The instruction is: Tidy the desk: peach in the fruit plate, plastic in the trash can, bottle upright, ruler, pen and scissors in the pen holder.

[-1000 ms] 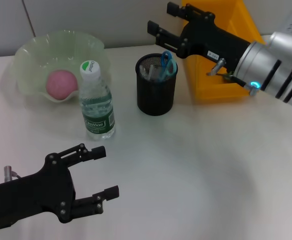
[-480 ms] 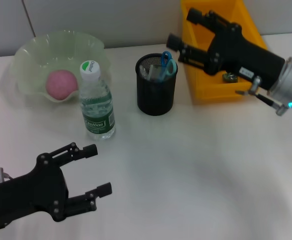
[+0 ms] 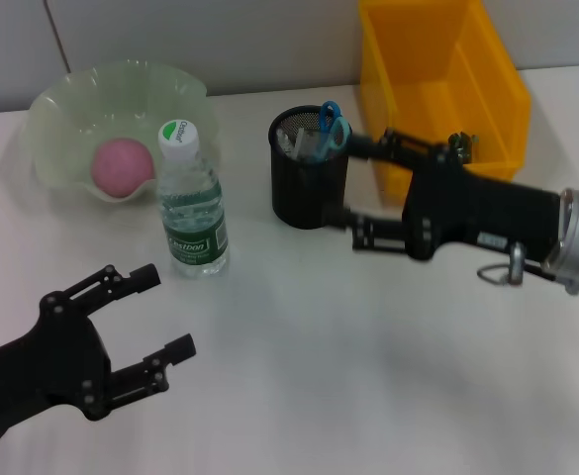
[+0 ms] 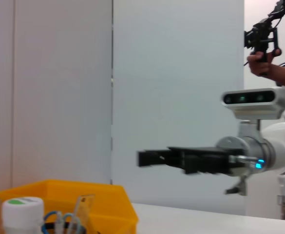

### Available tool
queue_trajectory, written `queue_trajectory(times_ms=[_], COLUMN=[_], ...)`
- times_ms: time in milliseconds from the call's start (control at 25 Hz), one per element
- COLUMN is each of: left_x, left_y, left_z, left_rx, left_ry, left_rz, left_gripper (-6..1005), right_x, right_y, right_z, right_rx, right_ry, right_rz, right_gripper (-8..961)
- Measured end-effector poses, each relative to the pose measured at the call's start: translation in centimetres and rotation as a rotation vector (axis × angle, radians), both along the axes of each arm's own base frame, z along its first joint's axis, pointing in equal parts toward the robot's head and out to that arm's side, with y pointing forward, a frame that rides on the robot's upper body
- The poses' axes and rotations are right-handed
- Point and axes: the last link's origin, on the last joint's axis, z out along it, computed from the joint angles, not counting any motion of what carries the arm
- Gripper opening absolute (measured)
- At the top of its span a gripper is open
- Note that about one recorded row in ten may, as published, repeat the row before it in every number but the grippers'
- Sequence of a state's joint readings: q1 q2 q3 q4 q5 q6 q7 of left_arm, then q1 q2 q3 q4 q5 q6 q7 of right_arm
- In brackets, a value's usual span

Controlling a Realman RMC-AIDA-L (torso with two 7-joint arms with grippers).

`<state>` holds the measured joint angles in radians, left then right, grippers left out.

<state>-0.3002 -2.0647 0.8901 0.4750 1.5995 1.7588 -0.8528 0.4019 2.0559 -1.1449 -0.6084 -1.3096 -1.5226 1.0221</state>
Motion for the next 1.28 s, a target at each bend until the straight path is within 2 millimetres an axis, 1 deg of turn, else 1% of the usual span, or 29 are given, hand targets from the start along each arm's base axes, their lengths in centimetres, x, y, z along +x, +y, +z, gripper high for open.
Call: queue_trajectory(times_ms=[160,200,440,680,760,1280], left_x=[-0.3,-0.8,-1.3,-1.4,-1.3,-1.4], left_y=[-0.1,-0.4,-1.0,-1.3,-1.6,-1.9], left_z=[0.0,0.3,0.4,0.3,-0.1,-0.3], left_rx=[0.023,0.081,0.110,0.122,0.109,0.109], left_ry=[-0.002,-0.013,-0.013,-0.027,-0.044,-0.052], left_rz=[0.005,0.017,0.027,0.027,0.043,0.048], left_gripper=[798,798,797,797,797,797], right_x=[0.3,0.3,0.5,1.0,1.2,1.9], right_y=[-0.5,-0.6,-0.6,-0.8,-1.0,-1.8], right_z=[0.3,0.3,-0.6,-0.7,-0.9,-1.1], right_rx=[-0.066,-0.075,-0.164,-0.128,-0.125,-0.092], right_ry=[-0.014,-0.015,-0.088,-0.087,-0.087,-0.071], right_rz=[0.021,0.021,0.026,0.015,0.012,0.010], right_gripper=[837,837,836,835,835,834])
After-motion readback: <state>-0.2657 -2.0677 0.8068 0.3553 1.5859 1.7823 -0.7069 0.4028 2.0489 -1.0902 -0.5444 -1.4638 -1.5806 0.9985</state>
